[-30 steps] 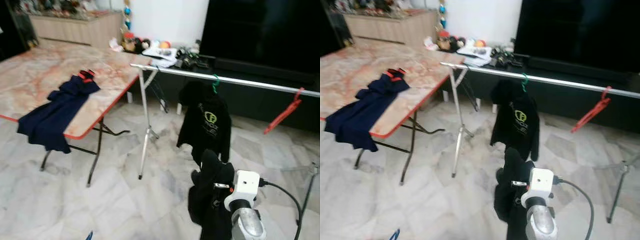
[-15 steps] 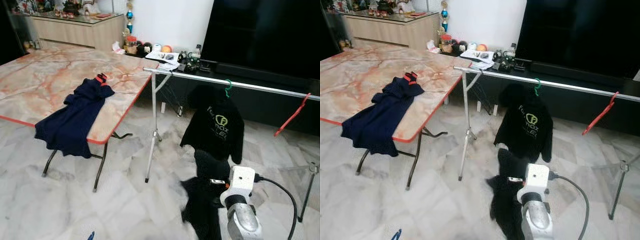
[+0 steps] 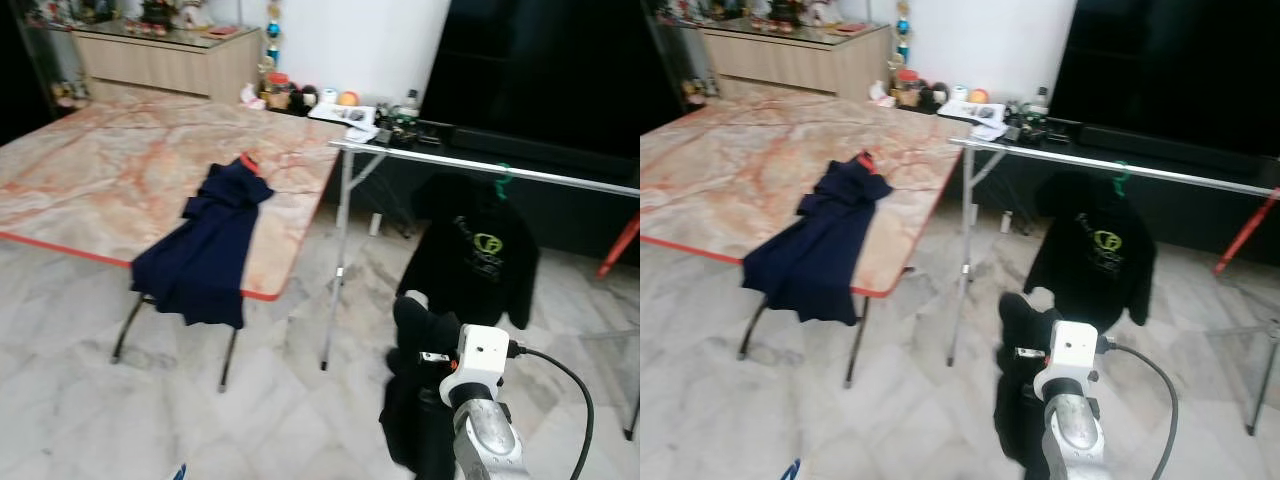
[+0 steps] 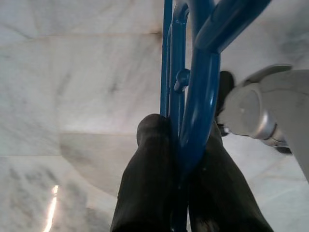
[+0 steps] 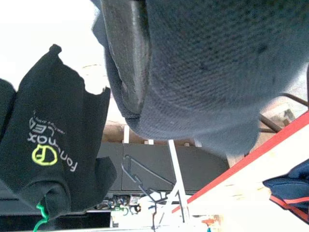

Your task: Hang hanger

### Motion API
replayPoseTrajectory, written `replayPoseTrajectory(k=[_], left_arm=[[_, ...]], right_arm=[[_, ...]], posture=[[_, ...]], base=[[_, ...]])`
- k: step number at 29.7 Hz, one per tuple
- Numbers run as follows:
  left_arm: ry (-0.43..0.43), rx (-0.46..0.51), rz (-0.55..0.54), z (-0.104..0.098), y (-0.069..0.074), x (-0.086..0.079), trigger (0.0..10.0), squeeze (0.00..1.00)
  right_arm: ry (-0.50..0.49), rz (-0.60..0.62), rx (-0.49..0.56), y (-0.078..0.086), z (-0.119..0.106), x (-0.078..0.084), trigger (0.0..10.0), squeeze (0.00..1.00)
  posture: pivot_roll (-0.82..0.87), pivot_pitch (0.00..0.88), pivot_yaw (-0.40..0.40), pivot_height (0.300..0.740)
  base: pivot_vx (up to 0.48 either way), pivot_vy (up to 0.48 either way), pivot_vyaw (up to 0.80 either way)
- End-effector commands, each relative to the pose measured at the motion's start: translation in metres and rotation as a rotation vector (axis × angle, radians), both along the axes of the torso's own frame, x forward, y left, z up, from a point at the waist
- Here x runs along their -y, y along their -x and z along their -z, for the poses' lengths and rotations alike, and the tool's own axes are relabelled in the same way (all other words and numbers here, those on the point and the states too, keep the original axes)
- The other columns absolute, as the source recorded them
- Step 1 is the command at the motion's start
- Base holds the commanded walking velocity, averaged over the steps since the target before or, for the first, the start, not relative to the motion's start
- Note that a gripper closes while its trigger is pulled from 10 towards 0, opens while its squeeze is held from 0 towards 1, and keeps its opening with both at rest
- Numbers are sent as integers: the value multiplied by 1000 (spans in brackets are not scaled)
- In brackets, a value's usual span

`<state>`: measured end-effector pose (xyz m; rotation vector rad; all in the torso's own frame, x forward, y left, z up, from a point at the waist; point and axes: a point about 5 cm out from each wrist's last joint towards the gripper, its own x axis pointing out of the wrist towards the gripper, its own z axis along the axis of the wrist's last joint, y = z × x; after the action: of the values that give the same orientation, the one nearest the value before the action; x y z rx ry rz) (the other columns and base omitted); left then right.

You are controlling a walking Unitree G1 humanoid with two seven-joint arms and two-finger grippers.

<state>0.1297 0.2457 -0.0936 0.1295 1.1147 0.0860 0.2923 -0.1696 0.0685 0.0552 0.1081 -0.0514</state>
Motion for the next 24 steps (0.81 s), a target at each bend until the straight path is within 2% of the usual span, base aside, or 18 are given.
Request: replayPoseTrajectory(k=[1, 24], left_arm=[[18, -12, -5, 3, 3, 6, 10000, 0], [26, -14, -13, 4, 5, 8, 10000, 0]], right_arm=[[17, 26, 23, 0, -5, 10, 10000, 0], [35, 3, 54, -6, -13, 7, 10000, 0]], posture=[[179, 0, -61, 740], [185, 0, -72, 740]], base=[[0, 472, 0], [0, 472, 0]])
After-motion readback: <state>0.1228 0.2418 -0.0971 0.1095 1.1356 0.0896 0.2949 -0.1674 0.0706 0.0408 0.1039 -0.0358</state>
